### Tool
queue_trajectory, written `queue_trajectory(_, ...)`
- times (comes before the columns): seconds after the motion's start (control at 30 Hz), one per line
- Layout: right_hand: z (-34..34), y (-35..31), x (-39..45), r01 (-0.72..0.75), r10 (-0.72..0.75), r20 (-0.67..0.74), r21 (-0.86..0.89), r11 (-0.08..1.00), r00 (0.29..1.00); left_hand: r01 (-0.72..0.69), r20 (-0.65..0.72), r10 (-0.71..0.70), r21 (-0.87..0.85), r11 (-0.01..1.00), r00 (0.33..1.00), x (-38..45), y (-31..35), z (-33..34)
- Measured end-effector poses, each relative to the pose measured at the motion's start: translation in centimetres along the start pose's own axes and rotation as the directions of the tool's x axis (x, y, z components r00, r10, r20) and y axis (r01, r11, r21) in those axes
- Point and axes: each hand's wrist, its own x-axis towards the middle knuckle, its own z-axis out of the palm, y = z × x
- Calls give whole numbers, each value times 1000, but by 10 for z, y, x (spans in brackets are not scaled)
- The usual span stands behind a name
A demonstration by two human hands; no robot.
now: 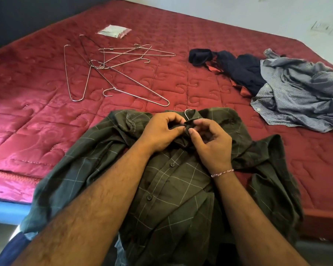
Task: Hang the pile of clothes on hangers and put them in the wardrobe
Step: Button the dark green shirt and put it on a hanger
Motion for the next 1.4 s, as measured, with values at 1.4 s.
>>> queue_trajectory(1.4, -249, -284, 289, 174, -123, 125, -588, 790, 984, -581, 124, 613, 506, 637, 780, 207, 458, -82)
